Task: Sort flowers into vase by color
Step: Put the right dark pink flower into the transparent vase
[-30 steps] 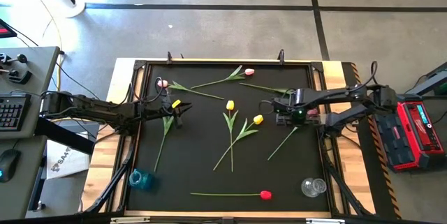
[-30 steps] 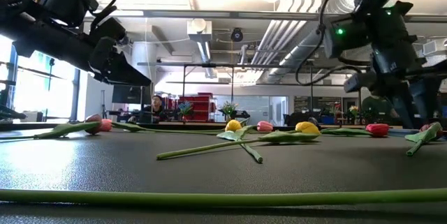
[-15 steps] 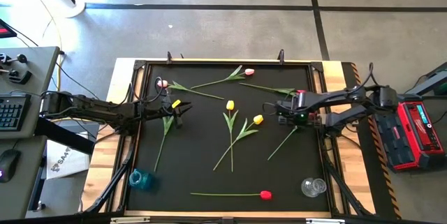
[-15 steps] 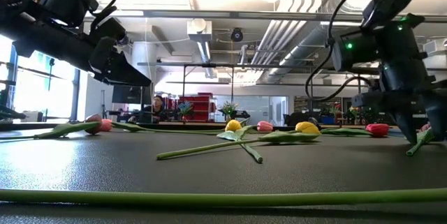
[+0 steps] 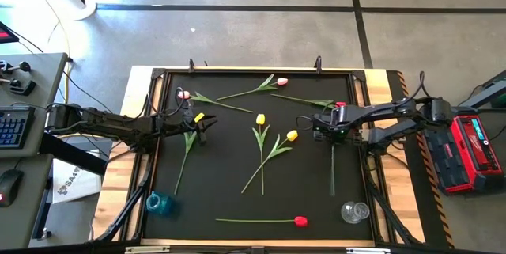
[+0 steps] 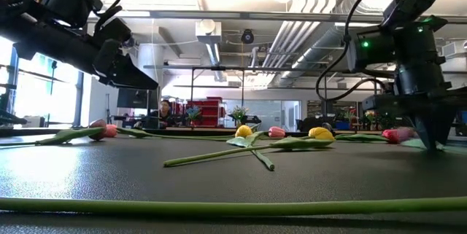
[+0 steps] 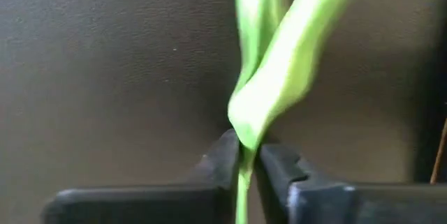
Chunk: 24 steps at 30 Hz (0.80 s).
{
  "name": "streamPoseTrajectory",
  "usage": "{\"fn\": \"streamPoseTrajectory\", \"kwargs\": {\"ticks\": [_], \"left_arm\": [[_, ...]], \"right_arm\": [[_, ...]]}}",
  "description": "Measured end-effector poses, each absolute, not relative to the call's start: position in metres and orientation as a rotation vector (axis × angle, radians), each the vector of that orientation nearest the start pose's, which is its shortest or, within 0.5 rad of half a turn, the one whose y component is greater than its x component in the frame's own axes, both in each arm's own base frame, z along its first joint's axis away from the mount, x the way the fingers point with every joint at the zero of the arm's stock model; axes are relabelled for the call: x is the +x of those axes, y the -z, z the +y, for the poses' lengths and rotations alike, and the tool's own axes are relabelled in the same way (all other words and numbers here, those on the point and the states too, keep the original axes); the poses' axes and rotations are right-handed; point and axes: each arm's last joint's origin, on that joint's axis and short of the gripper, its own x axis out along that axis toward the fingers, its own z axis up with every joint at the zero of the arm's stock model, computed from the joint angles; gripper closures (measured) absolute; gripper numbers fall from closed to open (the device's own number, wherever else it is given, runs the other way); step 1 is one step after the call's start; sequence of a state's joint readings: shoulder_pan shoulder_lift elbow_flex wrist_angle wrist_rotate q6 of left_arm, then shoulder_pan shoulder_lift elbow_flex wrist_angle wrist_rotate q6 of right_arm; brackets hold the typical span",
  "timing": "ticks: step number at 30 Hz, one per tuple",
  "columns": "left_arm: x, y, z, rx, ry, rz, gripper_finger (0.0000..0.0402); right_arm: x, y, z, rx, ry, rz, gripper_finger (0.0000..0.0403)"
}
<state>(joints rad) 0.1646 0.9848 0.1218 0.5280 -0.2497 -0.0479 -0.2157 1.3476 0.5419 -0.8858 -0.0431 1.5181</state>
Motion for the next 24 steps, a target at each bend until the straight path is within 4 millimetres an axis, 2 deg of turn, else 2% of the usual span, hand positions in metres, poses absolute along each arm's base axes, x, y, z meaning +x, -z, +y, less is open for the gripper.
{"fn": "streamPoseTrajectory", "kwargs": {"ticks": [6, 9, 18, 24], "left_arm": [[0.168, -0.148, 0.035, -0.033, -0.418, 0.32, 0.0321], [0.168, -0.148, 0.035, -0.033, -0.418, 0.321, 0.0321], [0.168, -0.148, 0.035, -0.026, -0.416, 0.323, 0.0321], [0.168, -0.148, 0.035, -0.016, -0.414, 0.326, 0.0321]], "right_arm": [[0.16, -0.131, -0.032, 1.297, 1.382, 1.263, 0.0388], [0.165, -0.14, -0.029, 1.258, 1.363, 1.249, 0.0396], [0.188, -0.197, -0.015, 1.053, 1.247, 0.928, 0.0401], [0.189, -0.231, 0.01, 0.799, 1.088, 0.792, 0.0402]]}}
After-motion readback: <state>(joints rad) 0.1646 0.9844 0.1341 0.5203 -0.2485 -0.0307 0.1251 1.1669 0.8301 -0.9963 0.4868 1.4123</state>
